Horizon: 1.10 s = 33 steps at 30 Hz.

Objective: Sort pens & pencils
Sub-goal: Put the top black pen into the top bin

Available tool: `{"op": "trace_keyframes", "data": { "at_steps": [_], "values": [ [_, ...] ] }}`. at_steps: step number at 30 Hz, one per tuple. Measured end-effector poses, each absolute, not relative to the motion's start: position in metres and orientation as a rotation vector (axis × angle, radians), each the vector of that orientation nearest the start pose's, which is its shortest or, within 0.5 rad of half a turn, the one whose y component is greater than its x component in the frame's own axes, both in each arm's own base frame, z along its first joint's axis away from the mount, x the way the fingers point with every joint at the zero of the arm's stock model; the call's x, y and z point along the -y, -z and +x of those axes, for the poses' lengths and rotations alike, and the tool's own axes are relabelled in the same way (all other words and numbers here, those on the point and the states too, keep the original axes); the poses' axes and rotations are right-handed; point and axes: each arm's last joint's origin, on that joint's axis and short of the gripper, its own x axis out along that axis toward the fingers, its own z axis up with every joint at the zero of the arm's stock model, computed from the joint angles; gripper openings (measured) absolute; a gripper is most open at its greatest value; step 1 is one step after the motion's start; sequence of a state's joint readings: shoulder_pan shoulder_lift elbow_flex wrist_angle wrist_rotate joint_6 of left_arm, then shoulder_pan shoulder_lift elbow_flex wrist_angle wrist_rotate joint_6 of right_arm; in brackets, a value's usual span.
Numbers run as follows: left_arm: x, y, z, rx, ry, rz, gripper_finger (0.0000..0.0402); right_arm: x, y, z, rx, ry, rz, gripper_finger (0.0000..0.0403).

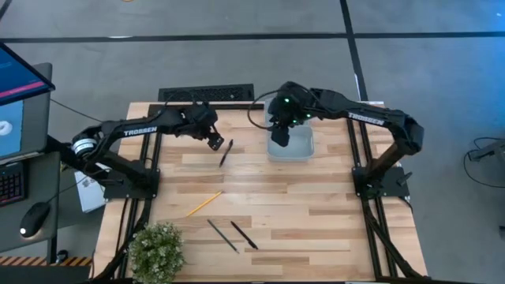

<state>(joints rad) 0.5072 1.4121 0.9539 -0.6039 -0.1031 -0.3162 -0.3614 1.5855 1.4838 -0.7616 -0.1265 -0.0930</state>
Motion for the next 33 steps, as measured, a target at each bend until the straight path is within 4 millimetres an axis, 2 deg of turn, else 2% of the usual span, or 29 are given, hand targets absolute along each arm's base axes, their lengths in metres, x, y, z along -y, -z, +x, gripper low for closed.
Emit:
{"op": "trace_keyframes", "data": {
  "at_steps": [6,13,19,22,33],
  "values": [
    [-0.128,-0.211,0.250,-0.999,-0.721,-0.514,0.0249,0.113,-0.326,0.312,-0.841,0.187,0.135,0.0189],
    [-0.127,-0.189,0.282,-1.118,-0.713,-0.507,0.0249,0.111,-0.326,0.312,-0.846,0.183,0.139,0.0189],
    [-0.125,-0.181,0.305,-1.182,-0.700,-0.495,0.0249,0.111,-0.326,0.312,-0.847,0.191,0.158,0.0189],
    [-0.123,-0.177,0.310,-1.202,-0.696,-0.499,0.0249,0.111,-0.325,0.312,-0.851,0.191,0.158,0.0189],
    [-0.115,-0.170,0.306,-1.214,-0.731,-0.637,0.0249,0.109,-0.325,0.313,-0.852,0.183,0.155,0.0189]
  ]
}}
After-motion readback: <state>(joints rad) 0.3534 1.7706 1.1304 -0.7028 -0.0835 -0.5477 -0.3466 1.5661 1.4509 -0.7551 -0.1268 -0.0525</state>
